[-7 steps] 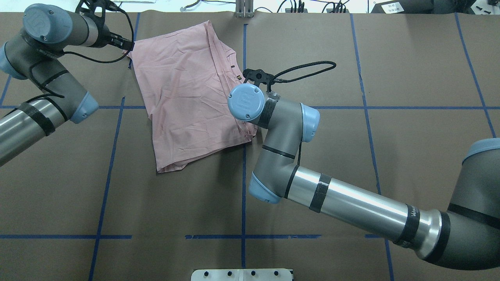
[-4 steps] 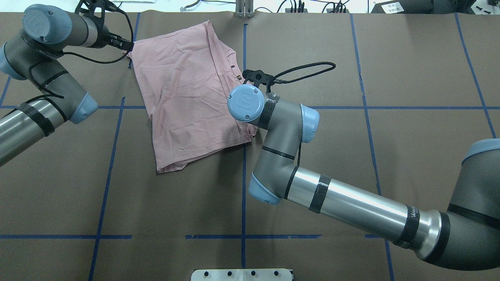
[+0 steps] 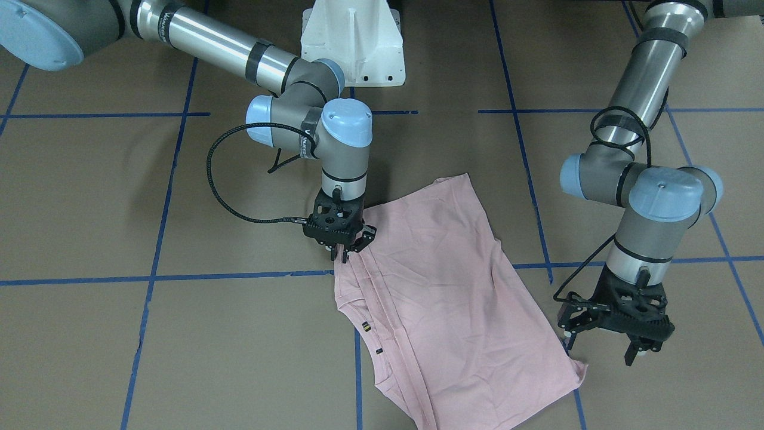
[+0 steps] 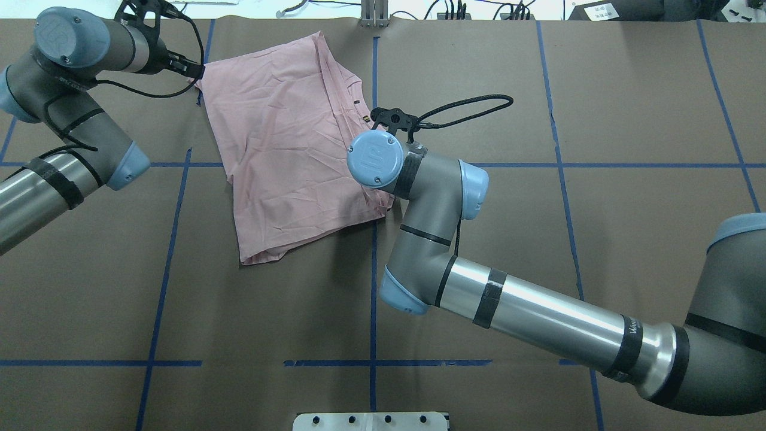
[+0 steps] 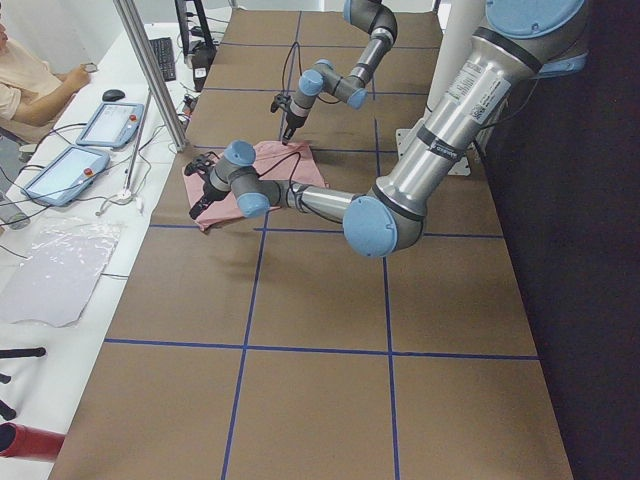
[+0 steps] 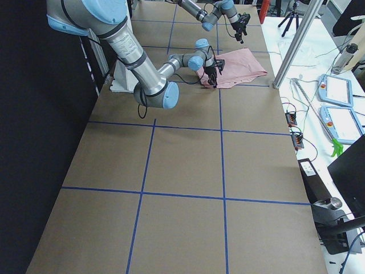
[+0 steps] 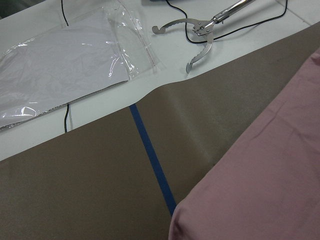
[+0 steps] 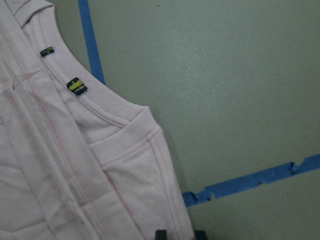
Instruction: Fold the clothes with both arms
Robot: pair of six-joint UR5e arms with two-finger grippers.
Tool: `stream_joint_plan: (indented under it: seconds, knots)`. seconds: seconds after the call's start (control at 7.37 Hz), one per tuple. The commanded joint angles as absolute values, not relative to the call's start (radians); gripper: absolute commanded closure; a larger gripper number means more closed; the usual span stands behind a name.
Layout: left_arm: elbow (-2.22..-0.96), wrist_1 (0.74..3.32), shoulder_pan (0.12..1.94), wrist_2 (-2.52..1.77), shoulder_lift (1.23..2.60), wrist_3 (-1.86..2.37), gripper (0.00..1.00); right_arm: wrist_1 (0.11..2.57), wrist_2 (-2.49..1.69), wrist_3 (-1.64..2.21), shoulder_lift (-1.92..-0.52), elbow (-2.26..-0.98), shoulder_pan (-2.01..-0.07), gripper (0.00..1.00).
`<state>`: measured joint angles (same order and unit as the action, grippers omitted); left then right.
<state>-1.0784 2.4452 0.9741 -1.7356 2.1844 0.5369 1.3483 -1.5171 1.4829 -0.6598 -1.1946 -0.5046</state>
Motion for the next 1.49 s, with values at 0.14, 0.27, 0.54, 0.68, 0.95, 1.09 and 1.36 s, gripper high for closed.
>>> stream_joint_plan:
  seconds: [0.14, 0.27, 0.54, 0.68, 0.95, 1.09, 1.36]
  knots:
    - [-1.078, 2.445, 0.974, -1.736, 2.184, 0.537, 0.00, 1.350, -1.517, 1.483, -0.663, -1.192, -0.499, 0.74]
    - [-1.078, 2.445, 0.974, -1.736, 2.184, 0.537, 0.00, 1.356, -1.516, 1.483, -0.663, -1.192, -0.499, 0.81]
    - [-1.080, 2.445, 0.974, -1.736, 2.184, 0.537, 0.00, 1.385, -1.516, 1.483, -0.658, -1.196, -0.499, 1.00]
    - [-1.080, 2.445, 0.974, -1.736, 2.184, 0.537, 0.00, 1.396, -1.514, 1.482, -0.658, -1.203, -0.500, 1.00]
    - [-1.088, 2.445, 0.974, -1.736, 2.184, 0.537, 0.00, 1.477, -1.520, 1.474, -0.689, -1.311, -0.502, 1.00]
    - [-1.092, 2.445, 0.974, -1.736, 2.180, 0.538, 0.00, 1.488, -1.513, 1.476, -0.748, -1.398, -0.500, 1.00]
    - [-1.097, 2.445, 0.973, -1.738, 2.178, 0.538, 0.00, 1.544, -1.415, 1.480, -0.910, -1.648, -0.378, 1.00]
